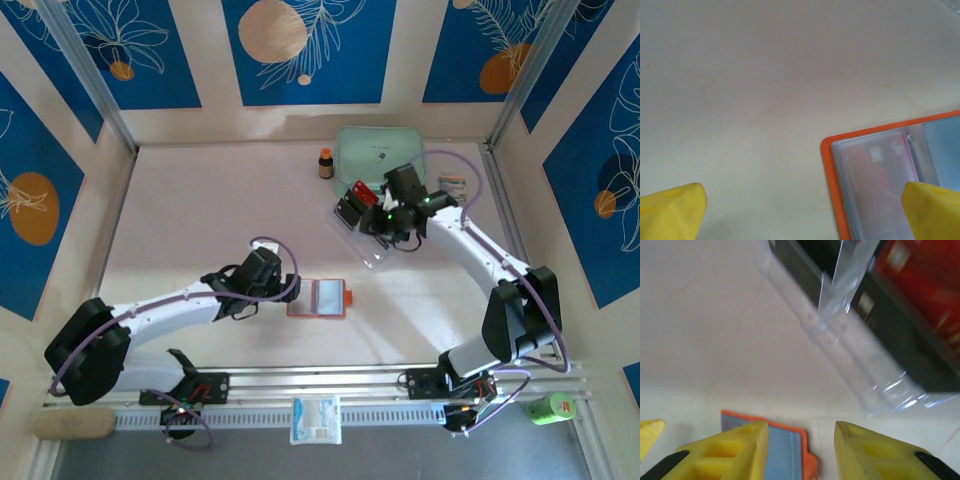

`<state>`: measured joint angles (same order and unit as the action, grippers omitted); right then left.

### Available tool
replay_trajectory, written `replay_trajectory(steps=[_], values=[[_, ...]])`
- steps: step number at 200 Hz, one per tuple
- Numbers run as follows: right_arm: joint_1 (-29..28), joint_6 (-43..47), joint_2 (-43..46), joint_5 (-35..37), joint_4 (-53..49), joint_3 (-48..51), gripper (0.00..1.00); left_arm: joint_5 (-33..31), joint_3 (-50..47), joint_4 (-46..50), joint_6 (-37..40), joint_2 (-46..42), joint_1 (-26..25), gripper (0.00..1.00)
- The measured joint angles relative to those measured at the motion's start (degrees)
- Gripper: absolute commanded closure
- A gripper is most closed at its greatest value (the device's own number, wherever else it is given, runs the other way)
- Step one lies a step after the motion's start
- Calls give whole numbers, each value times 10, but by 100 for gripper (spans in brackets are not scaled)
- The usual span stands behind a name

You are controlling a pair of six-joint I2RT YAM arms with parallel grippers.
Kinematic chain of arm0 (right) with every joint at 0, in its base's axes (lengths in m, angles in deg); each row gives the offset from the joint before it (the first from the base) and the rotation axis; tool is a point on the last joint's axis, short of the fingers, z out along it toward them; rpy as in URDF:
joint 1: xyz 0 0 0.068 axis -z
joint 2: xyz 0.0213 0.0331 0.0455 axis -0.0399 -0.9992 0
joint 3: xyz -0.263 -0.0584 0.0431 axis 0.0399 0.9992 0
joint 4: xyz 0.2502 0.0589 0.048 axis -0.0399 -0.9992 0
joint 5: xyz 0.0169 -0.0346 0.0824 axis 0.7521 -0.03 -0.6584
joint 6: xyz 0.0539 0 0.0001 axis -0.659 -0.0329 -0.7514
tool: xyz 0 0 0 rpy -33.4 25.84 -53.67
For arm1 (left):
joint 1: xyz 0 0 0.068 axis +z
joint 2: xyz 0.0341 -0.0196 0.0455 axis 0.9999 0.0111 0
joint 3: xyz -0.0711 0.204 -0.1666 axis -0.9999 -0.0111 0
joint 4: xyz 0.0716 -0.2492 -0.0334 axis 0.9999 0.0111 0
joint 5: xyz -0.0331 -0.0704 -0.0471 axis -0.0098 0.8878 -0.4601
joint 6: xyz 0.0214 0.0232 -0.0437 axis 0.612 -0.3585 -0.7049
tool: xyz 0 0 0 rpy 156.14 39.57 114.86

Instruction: Put the credit cards into the card holder

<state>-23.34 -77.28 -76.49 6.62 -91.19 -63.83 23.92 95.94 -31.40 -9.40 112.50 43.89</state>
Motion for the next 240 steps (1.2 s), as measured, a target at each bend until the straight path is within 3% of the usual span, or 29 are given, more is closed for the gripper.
replay_trajectory(steps=[30, 100, 163, 240], values=[[34, 57, -57, 19, -35, -81, 62, 0, 7, 2, 0, 8, 0, 0], [34, 137, -154, 80, -97, -148, 69, 0, 10, 8, 3, 11, 0, 0], [14, 167, -193, 116, -106, -160, 70, 0, 10, 17, 4, 8, 0, 0], [5, 183, -193, 123, -108, -160, 85, 0, 10, 17, 4, 6, 0, 0]])
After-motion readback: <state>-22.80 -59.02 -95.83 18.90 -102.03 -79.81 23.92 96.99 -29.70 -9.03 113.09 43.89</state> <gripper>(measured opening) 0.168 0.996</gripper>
